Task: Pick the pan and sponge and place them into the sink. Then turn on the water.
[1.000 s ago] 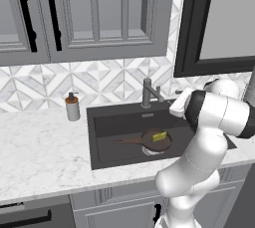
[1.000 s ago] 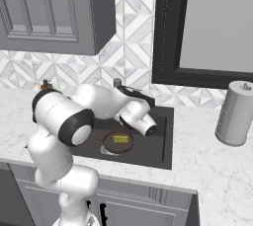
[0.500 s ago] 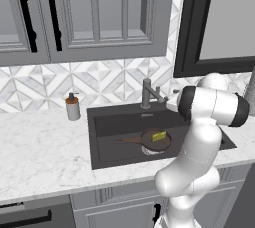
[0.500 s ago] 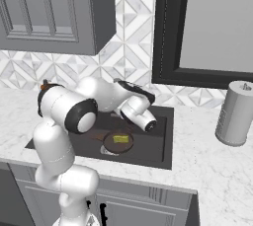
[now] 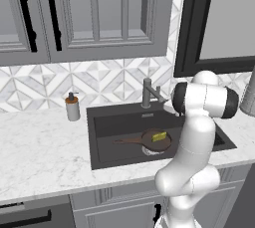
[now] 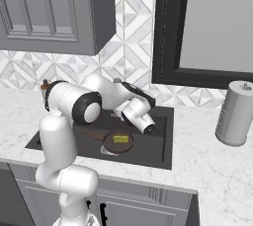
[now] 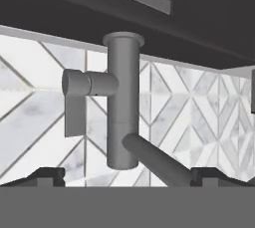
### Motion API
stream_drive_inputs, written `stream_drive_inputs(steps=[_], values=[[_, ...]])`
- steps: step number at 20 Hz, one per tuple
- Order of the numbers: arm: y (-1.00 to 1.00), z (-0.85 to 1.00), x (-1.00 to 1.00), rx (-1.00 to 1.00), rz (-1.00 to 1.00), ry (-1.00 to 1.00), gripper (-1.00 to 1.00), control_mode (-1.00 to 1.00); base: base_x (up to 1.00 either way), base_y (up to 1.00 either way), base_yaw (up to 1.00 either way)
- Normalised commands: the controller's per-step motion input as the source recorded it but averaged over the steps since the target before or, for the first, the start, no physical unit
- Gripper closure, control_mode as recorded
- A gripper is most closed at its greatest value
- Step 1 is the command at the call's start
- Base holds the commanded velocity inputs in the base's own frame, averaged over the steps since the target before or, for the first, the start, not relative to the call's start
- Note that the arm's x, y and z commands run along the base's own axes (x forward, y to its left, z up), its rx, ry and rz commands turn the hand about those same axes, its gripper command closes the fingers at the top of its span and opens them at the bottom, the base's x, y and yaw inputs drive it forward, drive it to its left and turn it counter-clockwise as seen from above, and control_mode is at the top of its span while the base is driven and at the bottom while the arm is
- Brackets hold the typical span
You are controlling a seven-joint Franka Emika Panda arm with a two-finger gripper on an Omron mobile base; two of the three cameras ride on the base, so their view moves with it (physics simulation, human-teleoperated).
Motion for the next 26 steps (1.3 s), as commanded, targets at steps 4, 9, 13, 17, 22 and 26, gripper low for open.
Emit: stream_drive_inputs(steps=[4,9,13,17,22,26], values=[[0.0,-0.01,0.34,0.0,0.0,-0.04,-1.0,-1.0,0.0,0.0,0.0],[0.0,0.0,0.4,0.01,0.0,-0.06,-1.0,-1.0,0.0,0.0,0.0],[0.0,-0.02,0.37,0.0,0.0,-0.02,-1.0,-1.0,0.0,0.0,0.0],[0.0,-0.09,0.4,0.0,0.0,0.0,-1.0,-1.0,0.0,0.0,0.0],[0.0,-0.13,0.35,0.0,0.0,0.0,-1.0,-1.0,0.0,0.0,0.0],[0.0,-0.18,0.28,0.0,-0.01,0.0,-1.0,-1.0,0.0,0.0,0.0]])
